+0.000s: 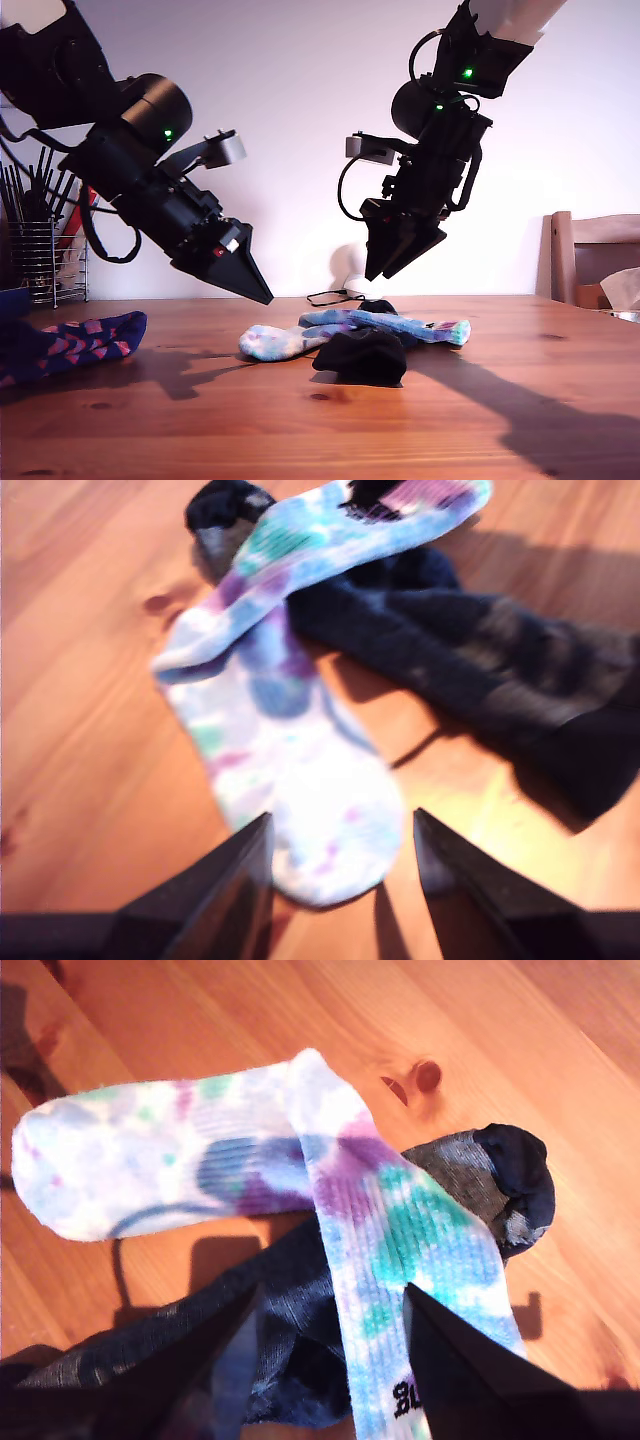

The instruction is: Fold the socks in front of you. After folding them, place them to the left side.

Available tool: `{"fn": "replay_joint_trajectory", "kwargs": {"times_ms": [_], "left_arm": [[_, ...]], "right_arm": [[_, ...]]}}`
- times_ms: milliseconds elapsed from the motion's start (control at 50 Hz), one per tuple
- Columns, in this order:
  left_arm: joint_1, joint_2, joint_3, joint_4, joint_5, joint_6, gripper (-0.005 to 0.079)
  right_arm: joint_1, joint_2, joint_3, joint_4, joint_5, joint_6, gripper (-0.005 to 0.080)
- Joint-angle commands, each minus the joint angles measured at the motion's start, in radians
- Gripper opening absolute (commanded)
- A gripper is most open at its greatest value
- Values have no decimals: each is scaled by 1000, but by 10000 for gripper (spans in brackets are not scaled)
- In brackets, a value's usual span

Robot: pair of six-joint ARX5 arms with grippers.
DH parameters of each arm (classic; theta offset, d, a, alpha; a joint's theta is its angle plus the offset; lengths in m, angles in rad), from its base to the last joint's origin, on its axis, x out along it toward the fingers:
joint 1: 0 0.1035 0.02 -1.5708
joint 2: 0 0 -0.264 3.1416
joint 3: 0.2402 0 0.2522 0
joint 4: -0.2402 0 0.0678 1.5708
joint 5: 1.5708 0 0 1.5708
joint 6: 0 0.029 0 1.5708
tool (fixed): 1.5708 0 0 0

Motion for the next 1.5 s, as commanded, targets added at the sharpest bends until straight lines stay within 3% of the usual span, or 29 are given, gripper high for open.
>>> {"fn": "replay_joint_trajectory", "kwargs": {"times_ms": [0, 240, 620, 860, 1040, 1200, 1480], "left_arm": [[3, 63, 0, 14, -18, 17, 401], [-3, 112, 0, 35, -33, 24, 399], [-16, 112, 0, 31, -32, 20, 392], [-25, 112, 0, 21, -32, 3, 392], [-25, 112, 0, -34, -33, -2, 392], [-24, 112, 0, -89, -33, -2, 392], [-25, 98, 1, 32, -30, -57, 392]], "right_arm": [[-5, -1, 1, -3, -7, -14, 406], [-43, 1, -3, -43, -43, -35, 407], [-94, 1, -174, -10, -60, -298, 406], [-100, 1, -184, 18, -88, -347, 401], [-102, 2, -206, 21, -101, -403, 270], [-109, 3, -229, 30, -101, -438, 252], [-145, 3, -229, 25, -104, -443, 152]]}}
